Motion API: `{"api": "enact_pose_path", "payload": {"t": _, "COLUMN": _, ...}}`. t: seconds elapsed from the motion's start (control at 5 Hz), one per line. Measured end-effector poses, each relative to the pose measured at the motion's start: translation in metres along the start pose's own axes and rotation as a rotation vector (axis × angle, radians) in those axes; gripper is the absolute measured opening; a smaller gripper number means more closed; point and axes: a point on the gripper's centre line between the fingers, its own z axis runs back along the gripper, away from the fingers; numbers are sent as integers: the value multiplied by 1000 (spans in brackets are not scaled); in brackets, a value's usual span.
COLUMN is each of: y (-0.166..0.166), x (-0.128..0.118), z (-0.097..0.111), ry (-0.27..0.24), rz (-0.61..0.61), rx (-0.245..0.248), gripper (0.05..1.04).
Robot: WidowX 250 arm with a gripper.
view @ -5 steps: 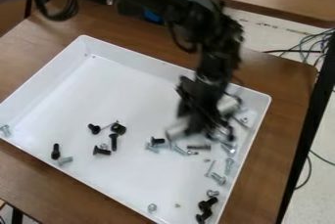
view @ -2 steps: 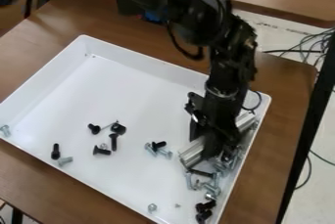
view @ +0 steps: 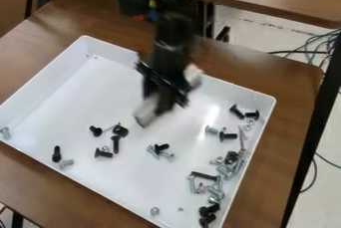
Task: Sweep into pile
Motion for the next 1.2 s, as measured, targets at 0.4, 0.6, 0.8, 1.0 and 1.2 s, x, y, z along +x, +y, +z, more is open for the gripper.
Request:
{"api": "enact_pose_path", "payload": {"t": 0.4, "y": 86, "x": -34, "z": -2, "ry": 70, "rz": 184, "rx": 39, "gripper": 353}}
{"api": "enact_pose_path", "payload": {"t": 0.6, "y": 123, "x": -76, "z": -38, "ry": 62, "rz": 249, "rx": -22, "gripper": 354}}
{"api": "enact_pose_path", "payload": {"t": 0.8, "y": 162, "x": -101, "z": -58, "ry": 37, "rz": 274, "rx": -6, "gripper": 353}}
{"api": "enact_pose_path", "payload": {"t": 1.0, "y": 166, "x": -110, "z": -82, "ry": 58, "rz": 296, "rx": -45, "gripper": 354}}
{"api": "enact_pose_path", "payload": {"t": 1.2, "y": 155, "x": -95, "z": -85, "ry": 84, "rz": 240, "rx": -30, "gripper": 353}}
